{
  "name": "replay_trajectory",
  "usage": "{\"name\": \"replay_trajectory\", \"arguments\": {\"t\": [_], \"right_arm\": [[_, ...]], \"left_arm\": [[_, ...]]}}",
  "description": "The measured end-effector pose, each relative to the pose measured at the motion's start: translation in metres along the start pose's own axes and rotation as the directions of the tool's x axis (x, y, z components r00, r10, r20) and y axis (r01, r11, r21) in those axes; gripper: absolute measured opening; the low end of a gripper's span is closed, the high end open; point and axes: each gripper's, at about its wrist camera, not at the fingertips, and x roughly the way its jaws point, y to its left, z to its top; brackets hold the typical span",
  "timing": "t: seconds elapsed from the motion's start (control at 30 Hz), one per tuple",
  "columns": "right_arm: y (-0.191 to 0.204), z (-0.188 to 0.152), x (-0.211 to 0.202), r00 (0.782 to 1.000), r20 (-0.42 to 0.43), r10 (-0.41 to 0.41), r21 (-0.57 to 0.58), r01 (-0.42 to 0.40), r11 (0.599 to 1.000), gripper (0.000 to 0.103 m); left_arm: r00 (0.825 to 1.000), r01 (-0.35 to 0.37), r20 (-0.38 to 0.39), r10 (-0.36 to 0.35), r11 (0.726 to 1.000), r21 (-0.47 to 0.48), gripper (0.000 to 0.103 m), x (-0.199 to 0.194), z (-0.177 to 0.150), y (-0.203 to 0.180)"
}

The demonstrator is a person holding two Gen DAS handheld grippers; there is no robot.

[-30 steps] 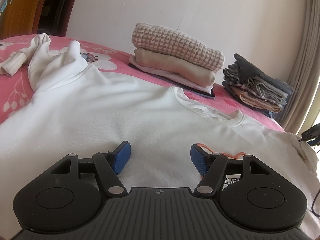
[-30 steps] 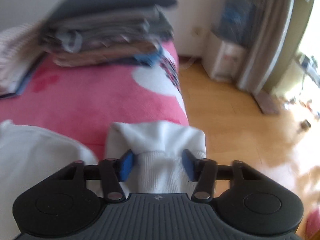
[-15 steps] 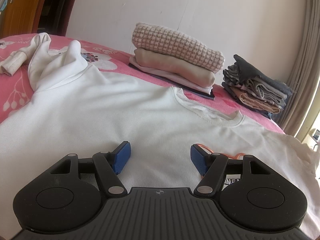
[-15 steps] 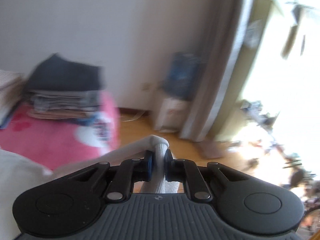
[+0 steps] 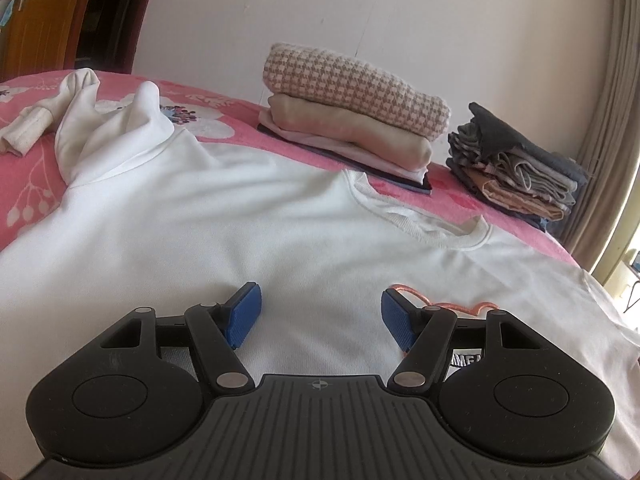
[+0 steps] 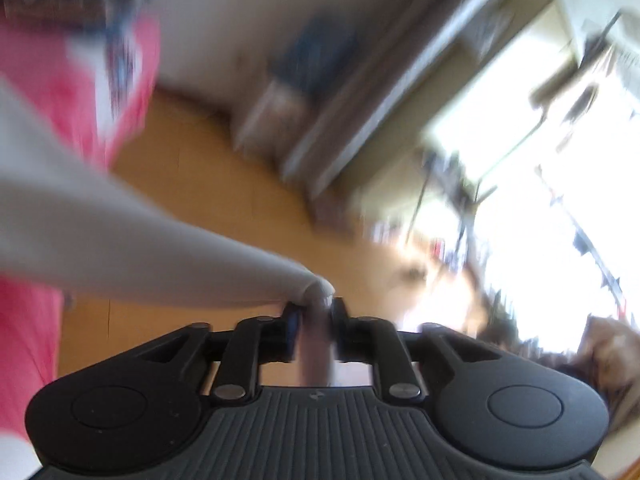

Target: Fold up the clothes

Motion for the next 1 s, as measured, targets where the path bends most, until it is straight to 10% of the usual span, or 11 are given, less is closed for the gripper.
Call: {"name": "replay_trajectory", "arguments": {"t": [0.2, 0.33, 0.47, 0.77, 0.9, 1.0], "right_arm": [[0.018, -0.067, 0.064, 0.879, -0.477, -0.005, 0.078, 0.048, 0.996, 0.047], [-0.001, -0.058, 0.034, 0.9, -0.399, 0.177, 0.336, -0.037, 0.941, 0.047], [-0.002, -0.004, -0.019, 0.905, -0.143, 0.401, 0.427, -0.309, 0.85, 0.047], [0.088, 0.053, -0.118, 0.567, 0.05, 0.822, 0.169, -0.816, 0.552, 0.03], [0.145, 0.054, -0.144, 0.479, -0.022, 0.877, -0.037, -0.877, 0.478, 0.023], [0.171, 0.031, -0.156, 0.486, -0.11, 0.867, -0.216, -0.863, 0.456, 0.023]], "left_arm": [[1.0, 0.0, -0.002, 0.0, 1.0, 0.002, 0.068, 0.0, 0.0, -0.001], [1.0, -0.002, -0.002, 0.002, 1.0, 0.006, 0.069, 0.001, 0.0, -0.001], [1.0, 0.0, -0.005, 0.0, 1.0, 0.006, 0.069, 0.001, 0.001, -0.001], [0.998, 0.053, -0.04, -0.055, 0.996, -0.065, 0.069, -0.04, 0.018, -0.003], [0.977, 0.156, -0.142, -0.16, 0.987, -0.04, 0.069, -0.074, 0.009, -0.019], [0.94, 0.253, -0.231, -0.252, 0.967, -0.025, 0.069, -0.104, -0.013, -0.028]]}}
